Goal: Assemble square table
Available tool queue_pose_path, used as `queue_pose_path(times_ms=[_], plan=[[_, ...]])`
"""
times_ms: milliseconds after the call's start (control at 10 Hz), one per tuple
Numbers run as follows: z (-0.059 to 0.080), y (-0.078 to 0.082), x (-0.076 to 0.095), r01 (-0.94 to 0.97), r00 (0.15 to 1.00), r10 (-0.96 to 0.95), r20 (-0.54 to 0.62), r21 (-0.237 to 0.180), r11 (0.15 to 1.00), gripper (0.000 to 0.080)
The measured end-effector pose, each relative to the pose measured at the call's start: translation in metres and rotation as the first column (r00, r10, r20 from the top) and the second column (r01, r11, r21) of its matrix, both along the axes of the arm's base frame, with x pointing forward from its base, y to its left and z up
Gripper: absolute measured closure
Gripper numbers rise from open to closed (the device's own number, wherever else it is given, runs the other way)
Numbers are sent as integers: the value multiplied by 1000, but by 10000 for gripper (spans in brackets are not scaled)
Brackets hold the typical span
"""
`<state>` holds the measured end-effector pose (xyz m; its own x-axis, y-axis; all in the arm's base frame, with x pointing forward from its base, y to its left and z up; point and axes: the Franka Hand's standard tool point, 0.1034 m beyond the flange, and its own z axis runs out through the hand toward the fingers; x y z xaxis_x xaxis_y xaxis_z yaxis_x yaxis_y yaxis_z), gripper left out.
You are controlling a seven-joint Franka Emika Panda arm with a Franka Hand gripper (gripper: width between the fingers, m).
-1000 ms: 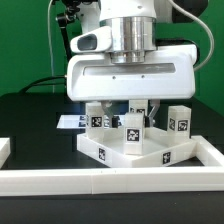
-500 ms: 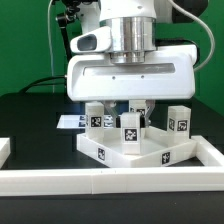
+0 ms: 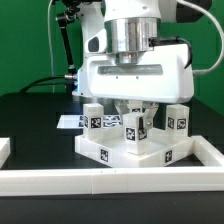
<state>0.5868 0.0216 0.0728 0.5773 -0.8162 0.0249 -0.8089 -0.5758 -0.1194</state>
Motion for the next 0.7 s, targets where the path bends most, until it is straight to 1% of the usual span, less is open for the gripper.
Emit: queue_pose_path(times_ms=[100,300,600,700], plan=[[0,3,0,155,988,-154,-25,27,988,509],[0,5,2,357,933,-354,-64,52,933,509],[-2,6,3,526,850,-520,-85,62,848,509],[-2,7,3,547,836,-541,-88,62,835,509]])
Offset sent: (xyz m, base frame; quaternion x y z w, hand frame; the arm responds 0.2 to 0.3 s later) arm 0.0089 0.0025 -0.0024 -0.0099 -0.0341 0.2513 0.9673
